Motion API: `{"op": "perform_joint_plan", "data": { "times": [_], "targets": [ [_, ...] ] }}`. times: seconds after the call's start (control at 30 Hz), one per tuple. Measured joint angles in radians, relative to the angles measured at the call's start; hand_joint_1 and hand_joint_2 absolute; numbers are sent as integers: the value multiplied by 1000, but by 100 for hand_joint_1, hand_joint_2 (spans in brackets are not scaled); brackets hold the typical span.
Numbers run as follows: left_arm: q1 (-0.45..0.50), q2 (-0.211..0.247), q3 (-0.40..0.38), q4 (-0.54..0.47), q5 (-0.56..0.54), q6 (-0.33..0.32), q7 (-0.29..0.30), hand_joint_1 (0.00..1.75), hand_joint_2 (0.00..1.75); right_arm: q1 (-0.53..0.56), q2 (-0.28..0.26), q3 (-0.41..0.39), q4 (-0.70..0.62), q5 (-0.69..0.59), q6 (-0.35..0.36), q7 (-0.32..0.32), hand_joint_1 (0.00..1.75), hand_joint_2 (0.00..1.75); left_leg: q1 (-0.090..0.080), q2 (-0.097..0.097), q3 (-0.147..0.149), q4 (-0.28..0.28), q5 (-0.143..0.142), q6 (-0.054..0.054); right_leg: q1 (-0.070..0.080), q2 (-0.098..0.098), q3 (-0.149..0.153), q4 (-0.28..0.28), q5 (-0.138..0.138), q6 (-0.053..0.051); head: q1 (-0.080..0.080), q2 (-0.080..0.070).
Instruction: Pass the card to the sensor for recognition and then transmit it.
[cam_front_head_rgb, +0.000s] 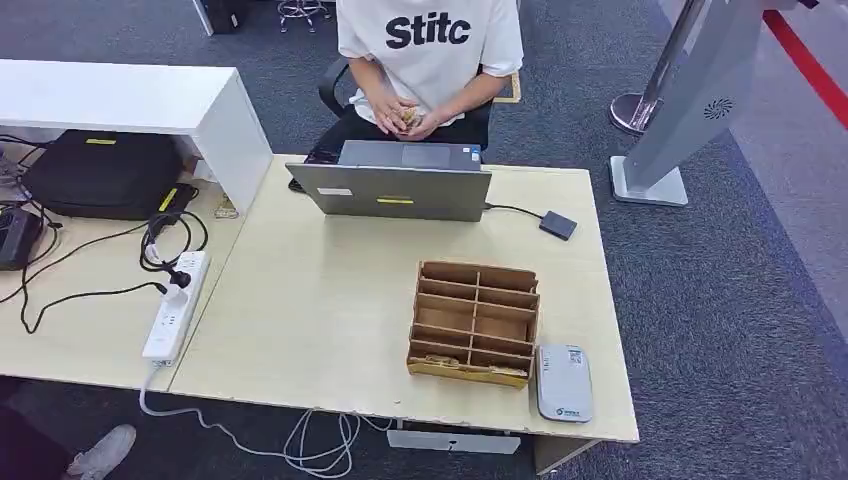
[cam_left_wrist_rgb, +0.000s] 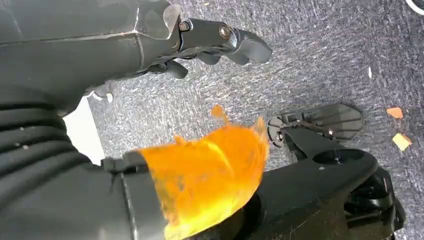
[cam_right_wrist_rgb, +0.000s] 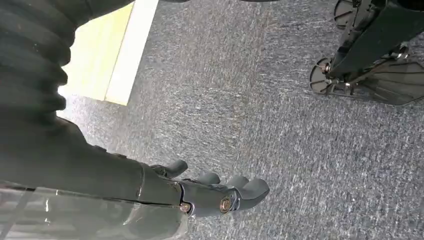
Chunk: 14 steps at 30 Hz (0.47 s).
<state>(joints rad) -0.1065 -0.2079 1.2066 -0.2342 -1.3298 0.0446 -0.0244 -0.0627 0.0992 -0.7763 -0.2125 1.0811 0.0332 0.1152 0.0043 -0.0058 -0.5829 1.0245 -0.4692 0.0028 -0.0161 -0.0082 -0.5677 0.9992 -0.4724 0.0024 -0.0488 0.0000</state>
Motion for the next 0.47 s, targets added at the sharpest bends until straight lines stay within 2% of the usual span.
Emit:
{"op": "perform_joint_plan", "data": {
  "times": [0.1, 0.13, 0.47],
  "targets": [
    [0, 0, 0, 0, 0, 2, 0, 0, 175, 0, 0, -4, 0, 5, 1, 0, 0, 175, 0, 0, 0, 0, 0, 0, 0, 0, 0, 0, 0, 0, 0, 0],
    [0, 0, 0, 0, 0, 2, 1, 0, 175, 0, 0, -4, 0, 7, 5, 0, 0, 0, 0, 0, 0, 0, 0, 0, 0, 0, 0, 0, 0, 0, 0, 0],
    [0, 0, 0, 0, 0, 3, 1, 0, 175, 0, 0, -5, 0, 19, 21, -11, 0, 0, 0, 0, 0, 0, 0, 0, 0, 0, 0, 0, 0, 0, 0, 0]
  ]
}}
